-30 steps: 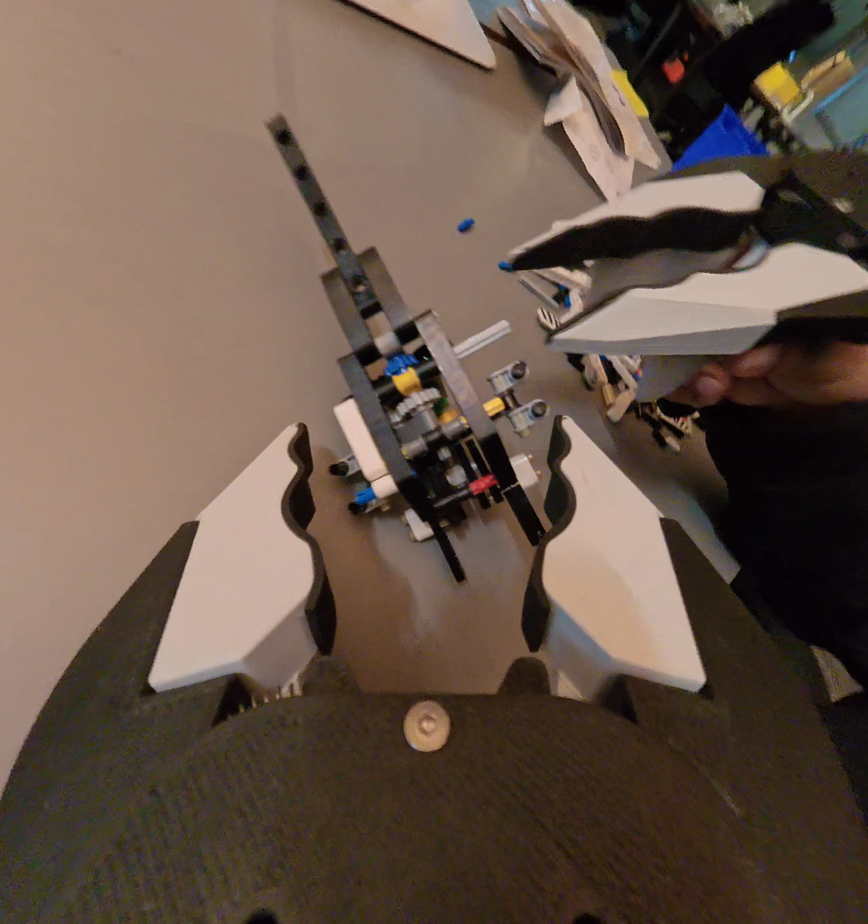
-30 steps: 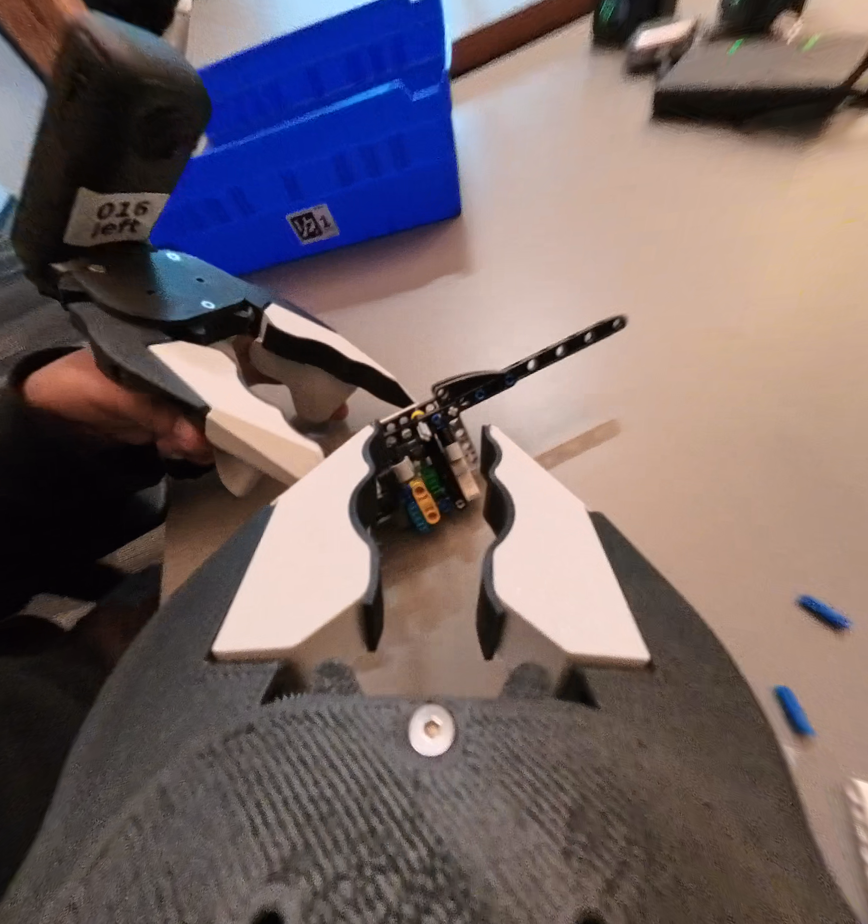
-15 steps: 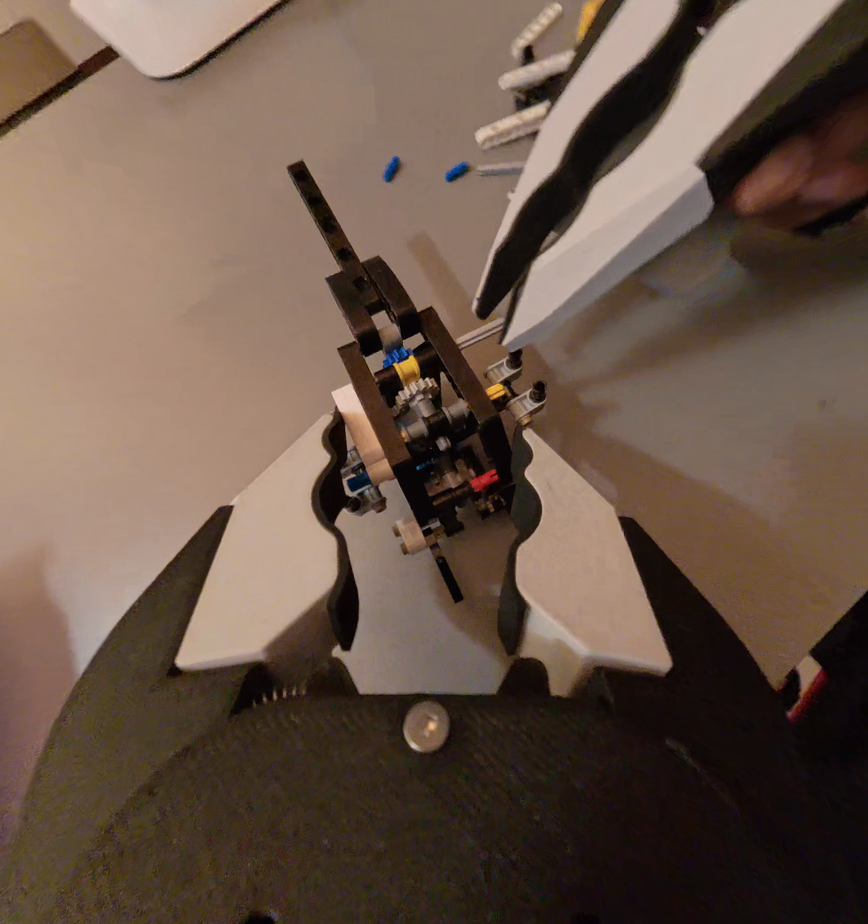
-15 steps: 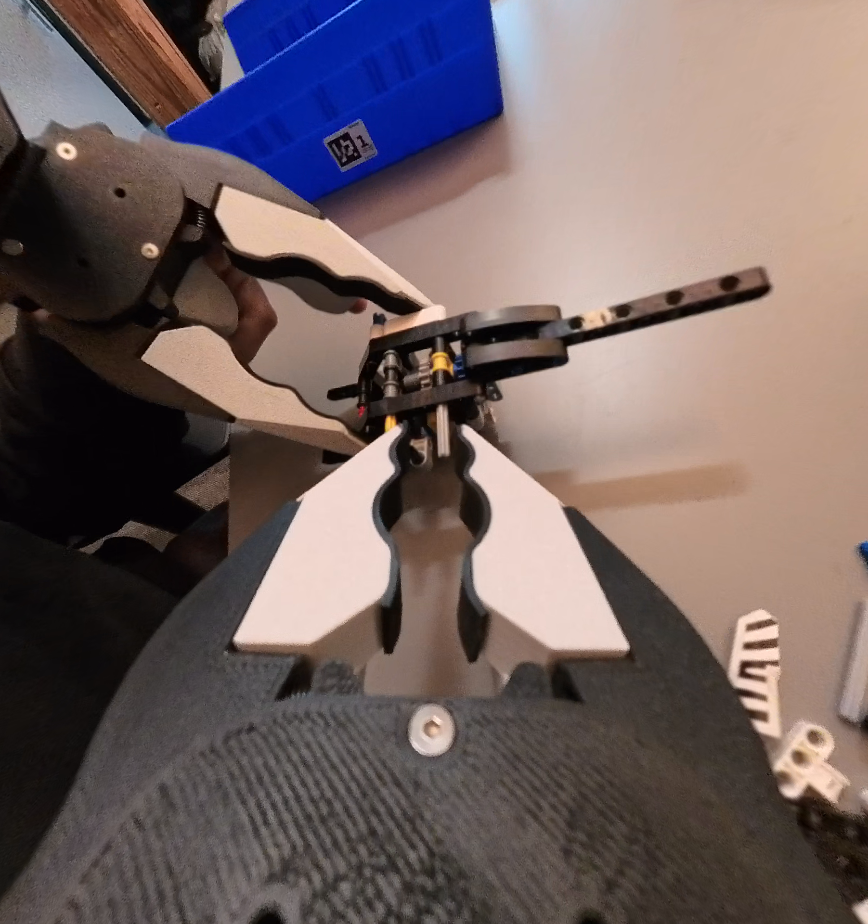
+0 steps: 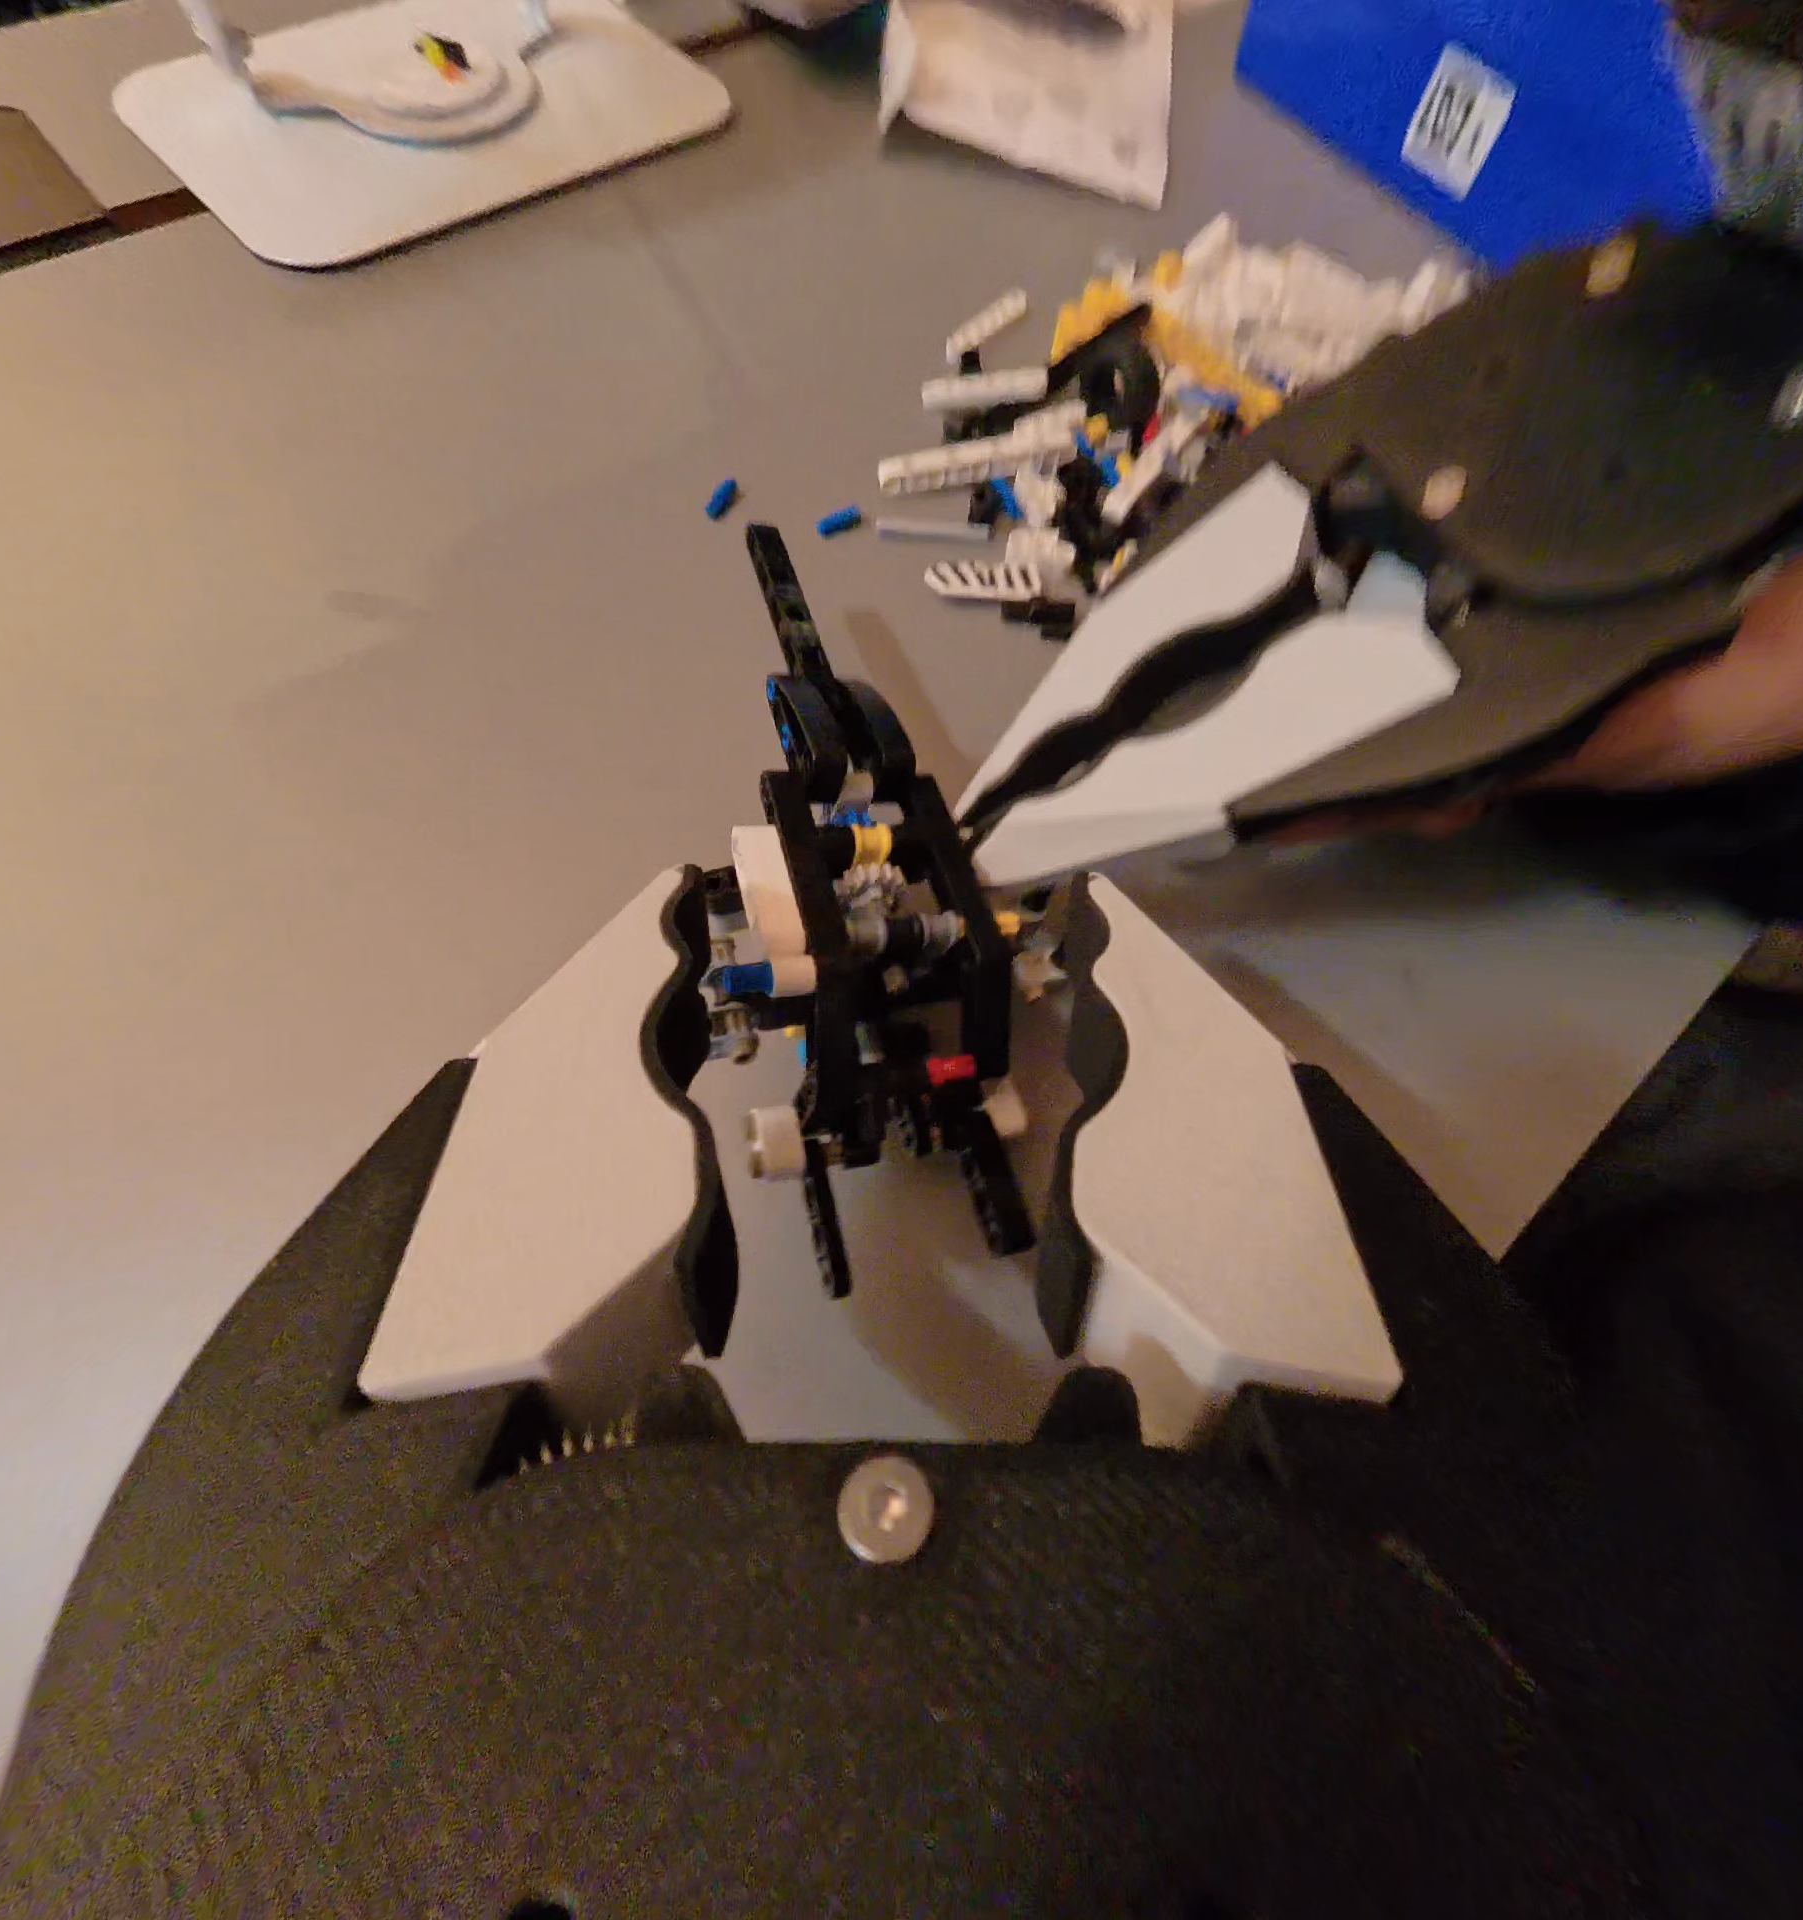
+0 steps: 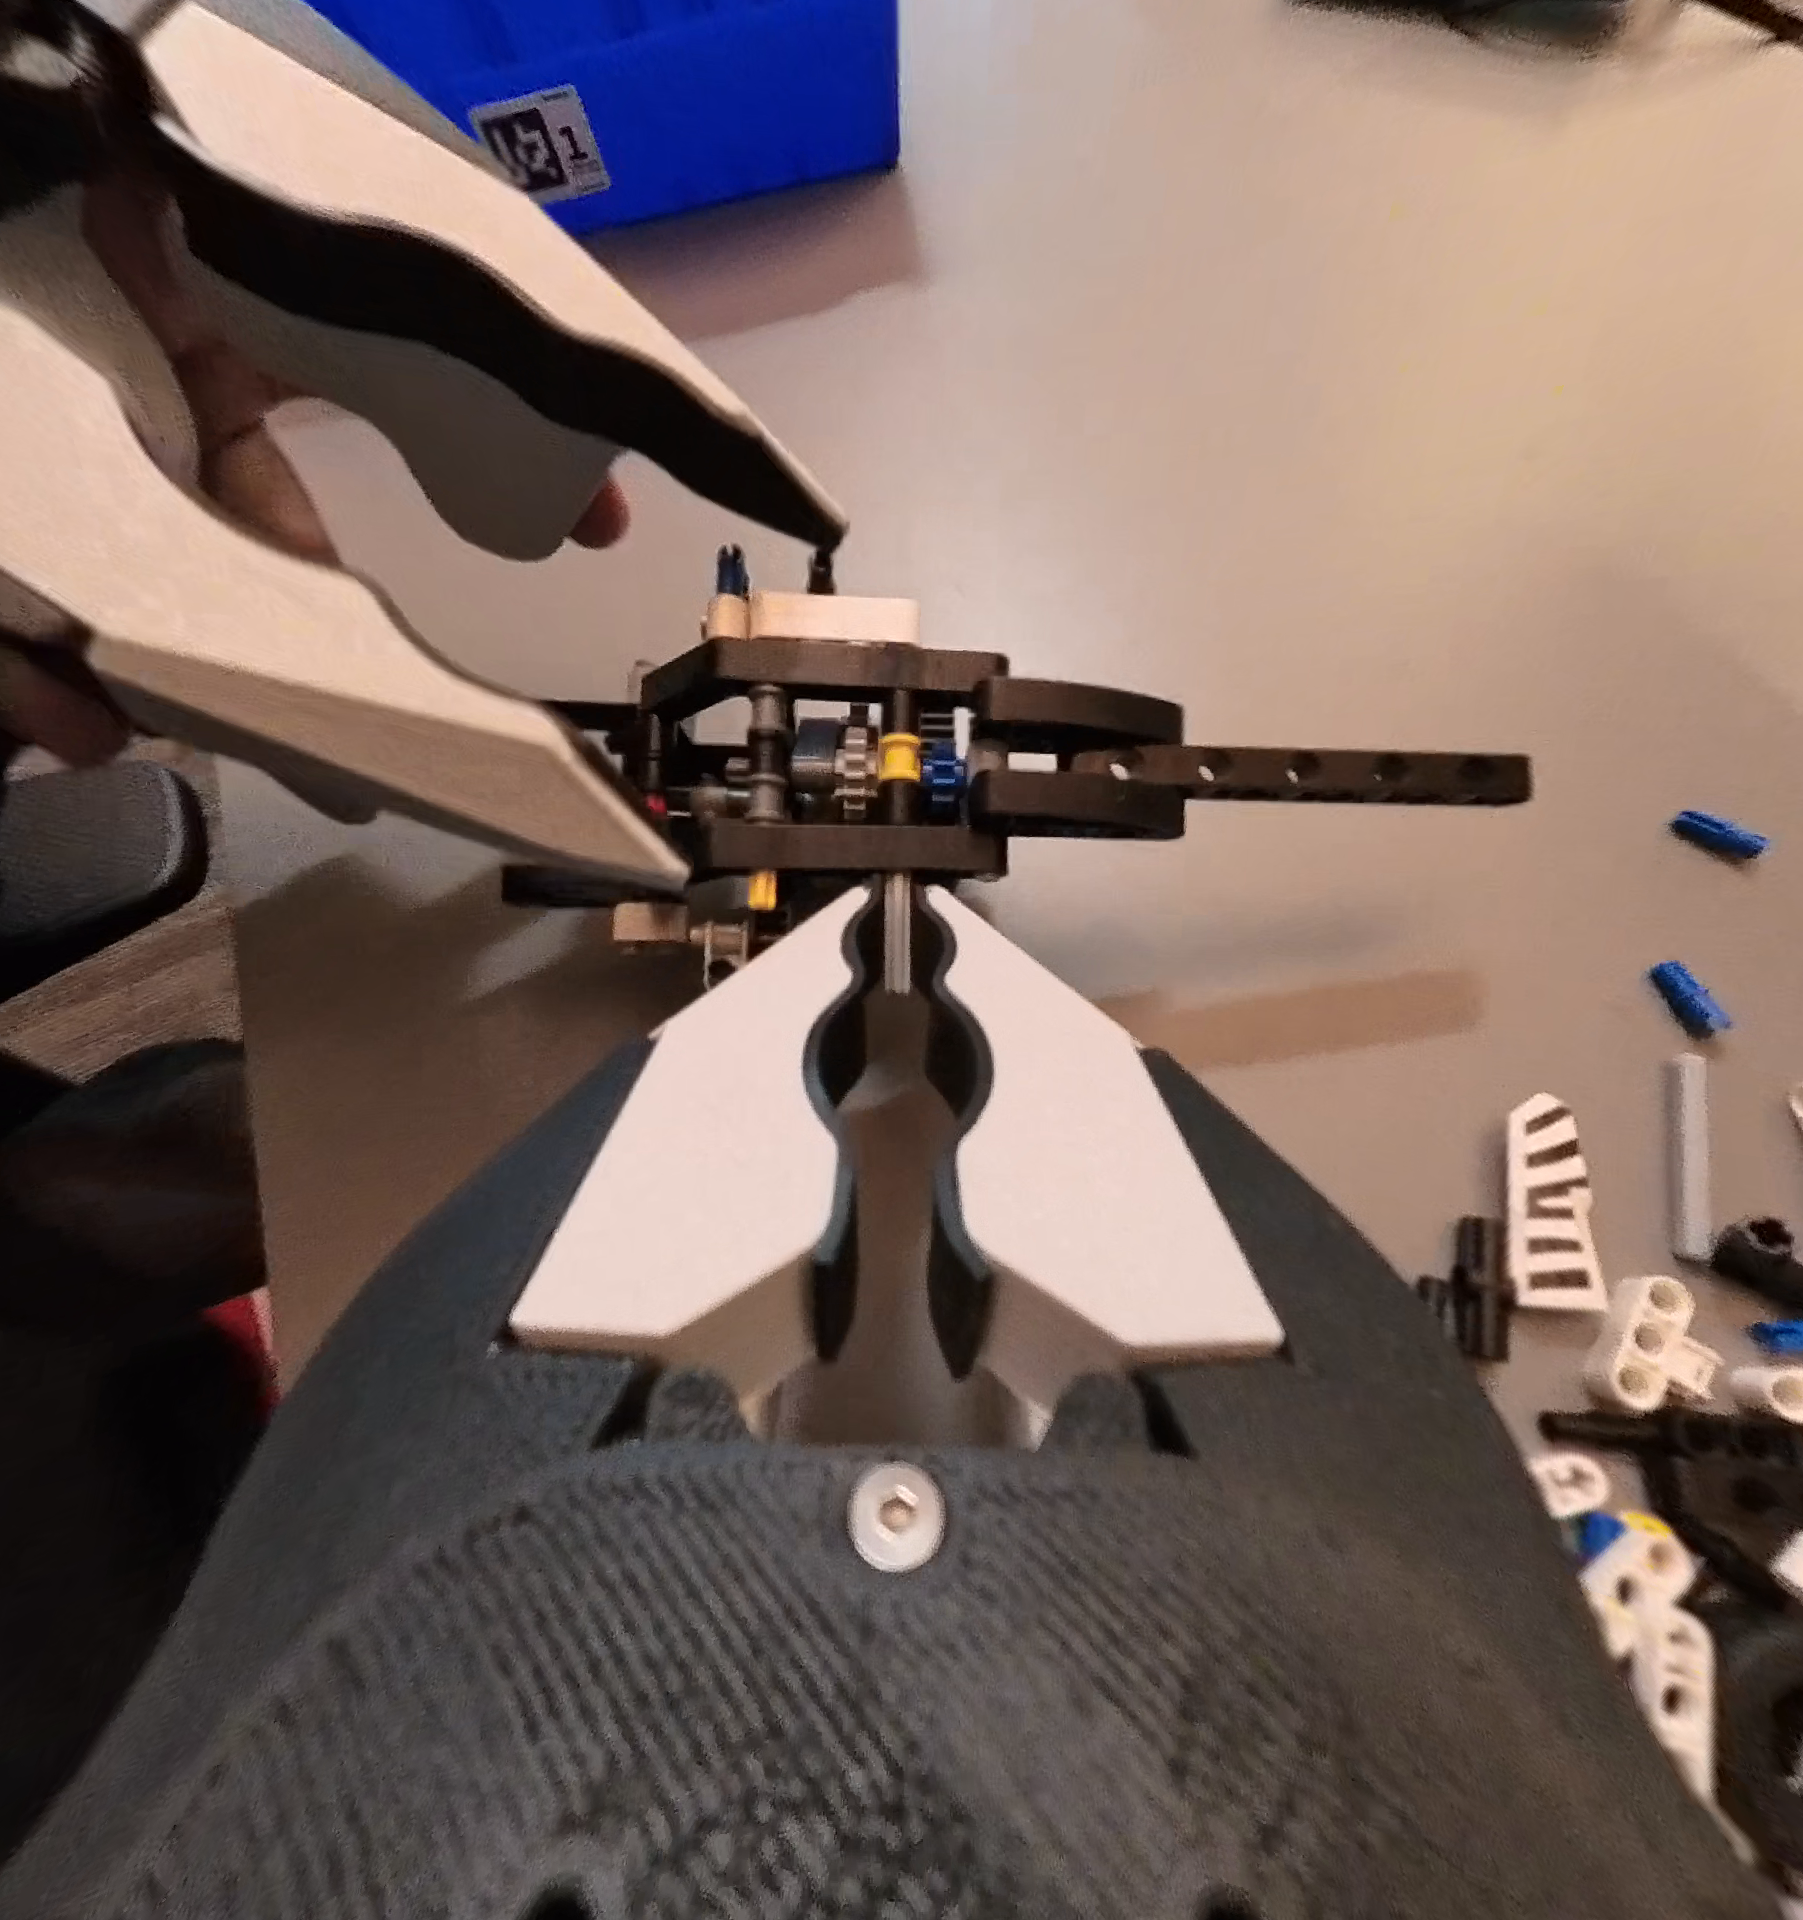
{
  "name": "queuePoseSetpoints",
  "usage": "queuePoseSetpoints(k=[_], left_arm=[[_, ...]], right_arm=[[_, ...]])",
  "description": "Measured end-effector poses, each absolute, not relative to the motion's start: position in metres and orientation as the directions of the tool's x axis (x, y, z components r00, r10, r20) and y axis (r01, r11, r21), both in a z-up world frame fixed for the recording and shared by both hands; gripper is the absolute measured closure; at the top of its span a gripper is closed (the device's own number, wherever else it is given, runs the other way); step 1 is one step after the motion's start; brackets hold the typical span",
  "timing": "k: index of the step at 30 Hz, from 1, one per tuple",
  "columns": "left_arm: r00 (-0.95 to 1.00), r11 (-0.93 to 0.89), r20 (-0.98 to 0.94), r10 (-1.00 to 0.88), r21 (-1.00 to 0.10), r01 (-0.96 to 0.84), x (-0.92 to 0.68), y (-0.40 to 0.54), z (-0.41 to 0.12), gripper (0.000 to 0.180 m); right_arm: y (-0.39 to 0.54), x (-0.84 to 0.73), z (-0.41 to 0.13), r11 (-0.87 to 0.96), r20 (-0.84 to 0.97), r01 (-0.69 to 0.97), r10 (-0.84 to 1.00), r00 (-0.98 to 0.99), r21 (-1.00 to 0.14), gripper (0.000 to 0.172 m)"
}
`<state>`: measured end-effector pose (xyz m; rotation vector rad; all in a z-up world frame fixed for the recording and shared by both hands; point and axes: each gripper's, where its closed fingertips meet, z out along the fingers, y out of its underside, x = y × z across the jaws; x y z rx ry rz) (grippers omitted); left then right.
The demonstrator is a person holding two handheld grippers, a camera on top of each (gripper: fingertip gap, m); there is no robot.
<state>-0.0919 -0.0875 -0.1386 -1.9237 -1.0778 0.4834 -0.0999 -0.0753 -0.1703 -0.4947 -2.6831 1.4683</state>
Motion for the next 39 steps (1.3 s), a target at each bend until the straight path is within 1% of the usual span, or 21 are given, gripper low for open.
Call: queuePoseSetpoints(k=[1,2,4,5,6,7,8,11,15,17,20,24,28,30,34,35,36,39], left_arm=[[0.529,-0.22,0.095,0.843,-0.837,0.502,-0.092,-0.089,-0.136,0.112],[0.507,-0.218,0.079,0.858,-0.838,0.5,-0.092,-0.092,-0.136,0.112],[0.472,-0.323,-0.051,0.88,-0.794,0.515,-0.091,-0.102,-0.149,0.115],[0.462,-0.384,-0.122,0.878,-0.757,0.529,-0.09,-0.107,-0.156,0.11],[0.468,-0.417,-0.159,0.869,-0.743,0.523,-0.088,-0.106,-0.157,0.11],[0.464,-0.435,-0.184,0.866,-0.733,0.523,-0.087,-0.106,-0.158,0.113],[0.464,-0.455,-0.204,0.862,-0.717,0.528,-0.086,-0.107,-0.159,0.111],[0.465,-0.469,-0.22,0.858,-0.705,0.532,-0.084,-0.105,-0.16,0.111],[0.45,-0.513,-0.292,0.844,-0.683,0.52,-0.08,-0.107,-0.154,0.117],[0.443,-0.529,-0.324,0.836,-0.689,0.494,-0.077,-0.104,-0.146,0.121],[0.461,-0.521,-0.3,0.835,-0.702,0.486,-0.073,-0.098,-0.142,0.119],[0.457,-0.525,-0.297,0.839,-0.663,0.533,-0.077,-0.108,-0.156,0.121],[0.49,-0.531,-0.272,0.828,-0.661,0.53,-0.074,-0.106,-0.157,0.13],[0.506,-0.54,-0.266,0.82,-0.652,0.532,-0.072,-0.107,-0.157,0.13],[0.529,-0.535,-0.23,0.817,-0.642,0.549,-0.067,-0.108,-0.152,0.127],[0.535,-0.543,-0.23,0.813,-0.631,0.554,-0.066,-0.108,-0.153,0.122],[0.536,-0.556,-0.244,0.808,-0.615,0.559,-0.066,-0.109,-0.155,0.115],[0.53,-0.614,-0.326,0.783,-0.543,0.573,-0.068,-0.117,-0.167,0.113]], right_arm=[[-0.076,-0.099,-0.171,0.494,-0.093,0.247,0.315,-0.945,-0.834,0.17],[-0.077,-0.096,-0.171,0.486,-0.076,0.237,0.327,-0.942,-0.841,0.17],[-0.079,-0.091,-0.172,0.48,-0.045,0.215,0.342,-0.939,-0.85,0.17],[-0.08,-0.089,-0.174,0.487,-0.024,0.205,0.352,-0.936,-0.849,0.17],[-0.081,-0.087,-0.177,0.498,-0.001,0.19,0.354,-0.935,-0.846,0.17],[-0.082,-0.083,-0.179,0.506,0.016,0.176,0.352,-0.936,-0.844,0.17],[-0.082,-0.082,-0.18,0.519,0.045,0.156,0.354,-0.934,-0.84,0.17],[-0.084,-0.078,-0.18,0.536,0.098,0.122,0.364,-0.926,-0.835,0.17],[-0.087,-0.075,-0.18,0.506,0.014,0.189,0.371,-0.929,-0.842,0.17],[-0.087,-0.077,-0.18,0.499,0.001,0.204,0.38,-0.925,-0.842,0.17],[-0.089,-0.075,-0.178,0.49,-0.004,0.203,0.376,-0.926,-0.848,0.17],[-0.093,-0.071,-0.176,0.477,-0.025,0.209,0.364,-0.931,-0.853,0.17],[-0.093,-0.069,-0.175,0.462,-0.059,0.224,0.345,-0.937,-0.858,0.17],[-0.094,-0.067,-0.174,0.452,-0.087,0.237,0.328,-0.941,-0.86,0.17],[-0.095,-0.067,-0.174,0.447,-0.109,0.252,0.321,-0.941,-0.858,0.17],[-0.095,-0.066,-0.173,0.444,-0.113,0.252,0.315,-0.942,-0.86,0.17],[-0.096,-0.065,-0.172,0.439,-0.118,0.25,0.306,-0.945,-0.863,0.17],[-0.099,-0.06,-0.171,0.437,-0.132,0.247,0.276,-0.952,-0.865,0.17]])
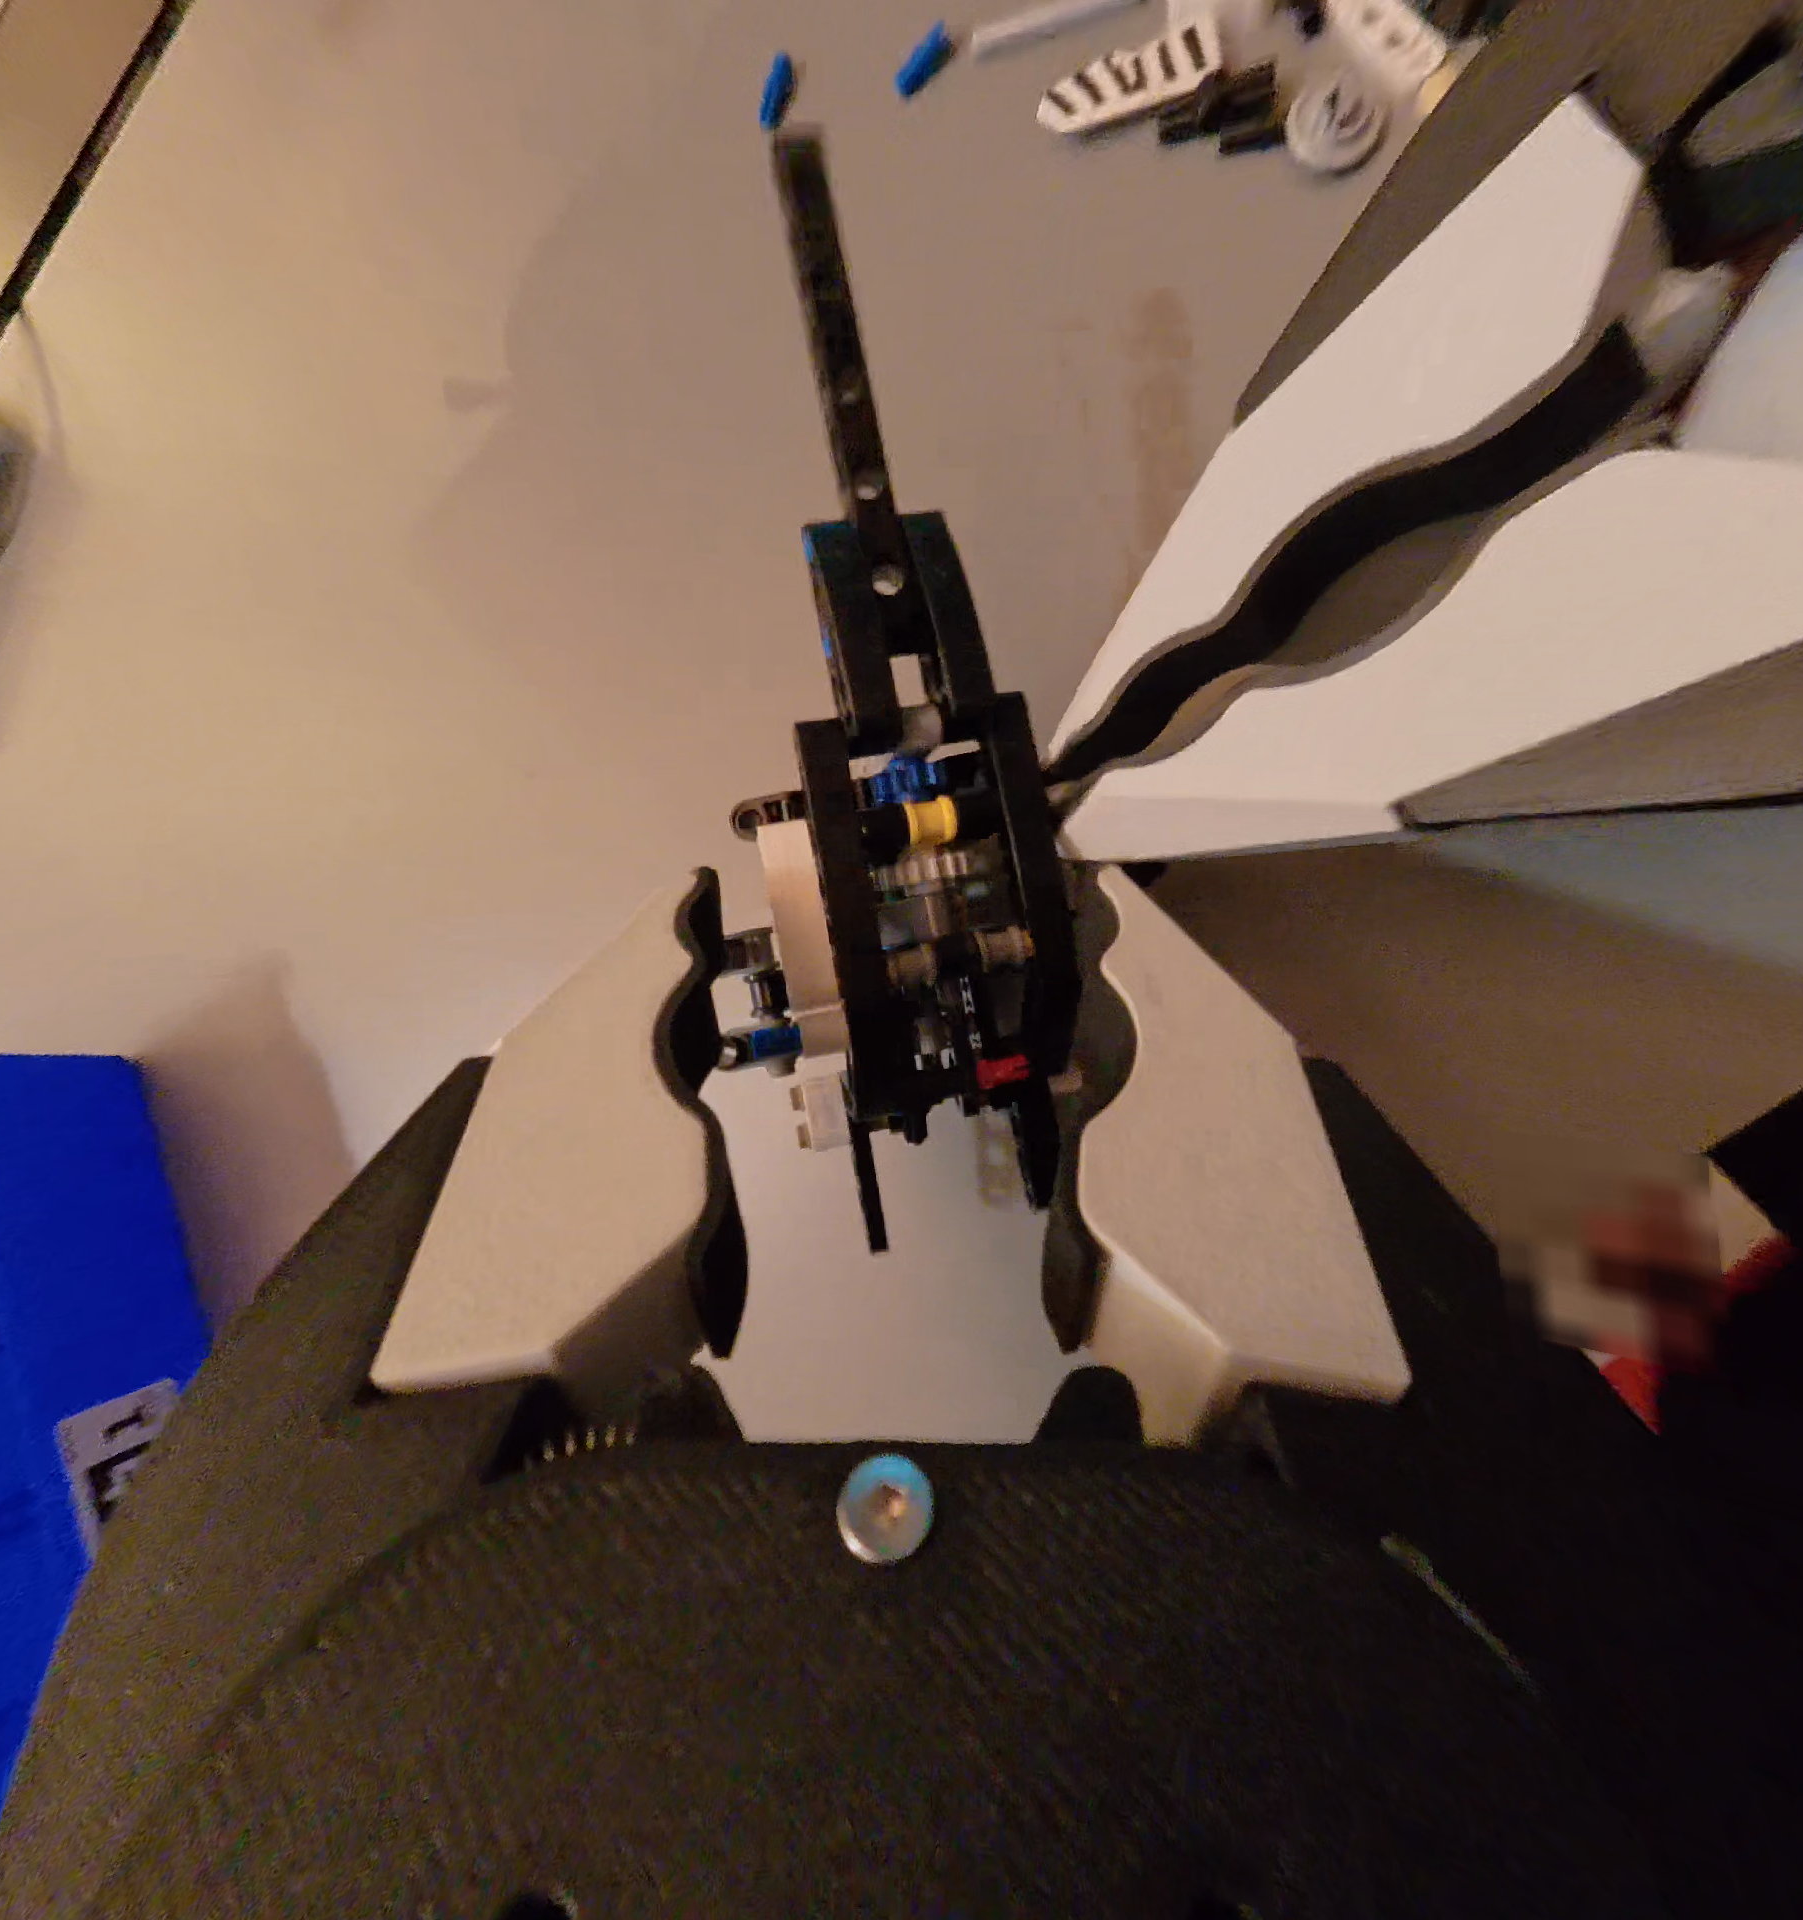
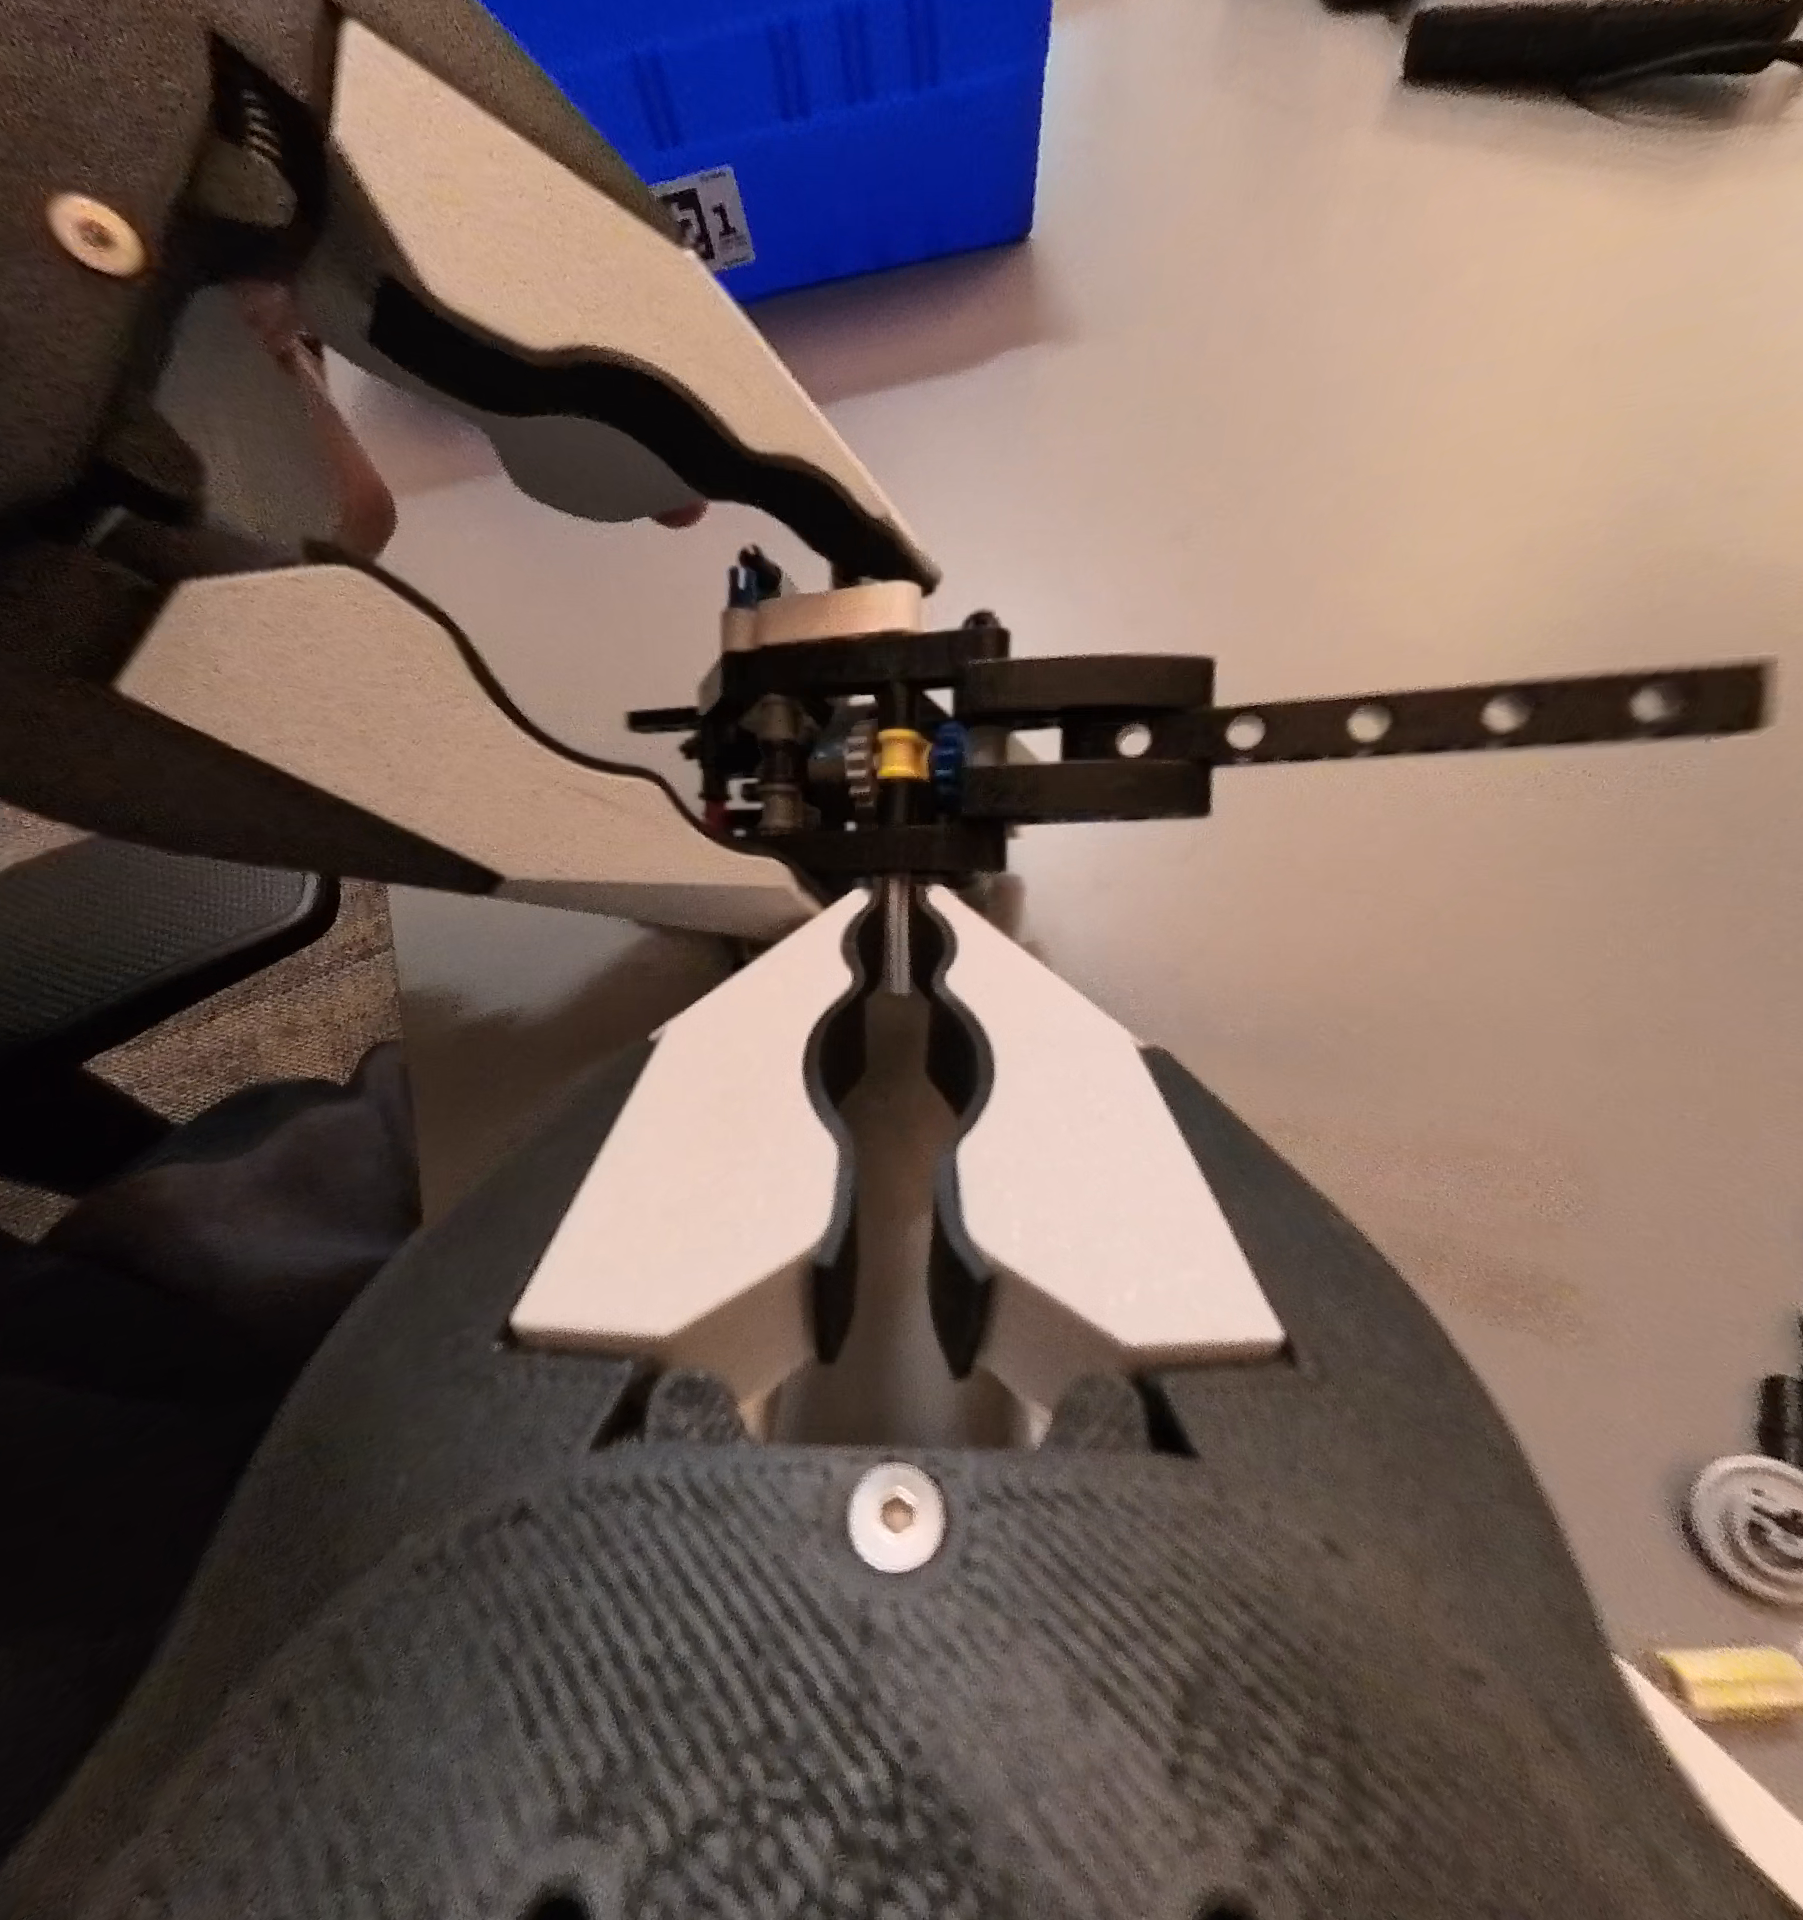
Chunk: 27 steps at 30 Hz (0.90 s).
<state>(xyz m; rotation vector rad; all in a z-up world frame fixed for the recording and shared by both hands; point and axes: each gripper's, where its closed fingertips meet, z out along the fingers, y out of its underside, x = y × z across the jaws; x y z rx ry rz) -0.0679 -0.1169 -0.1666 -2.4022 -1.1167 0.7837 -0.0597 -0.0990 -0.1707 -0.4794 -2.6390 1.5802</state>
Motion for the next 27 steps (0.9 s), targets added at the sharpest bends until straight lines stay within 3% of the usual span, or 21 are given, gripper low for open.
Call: queuePoseSetpoints(k=[5,14,25,27], left_arm=[[0.538,-0.598,-0.294,0.79,-0.566,0.568,-0.068,-0.112,-0.166,0.126],[0.49,-0.503,-0.23,0.841,-0.668,0.549,-0.077,-0.112,-0.166,0.126],[0.449,-0.454,-0.22,0.866,-0.722,0.522,-0.078,-0.103,-0.167,0.126],[0.45,-0.451,-0.217,0.866,-0.725,0.52,-0.078,-0.102,-0.167,0.126]], right_arm=[[-0.098,-0.06,-0.168,0.431,-0.108,0.22,0.27,-0.957,-0.875,0.17],[-0.094,-0.069,-0.168,0.478,0.035,0.115,0.293,-0.955,-0.871,0.169],[-0.083,-0.069,-0.174,0.478,-0.015,0.151,0.277,-0.961,-0.865,0.168],[-0.081,-0.071,-0.175,0.517,0.107,0.048,0.265,-0.958,-0.854,0.168]])
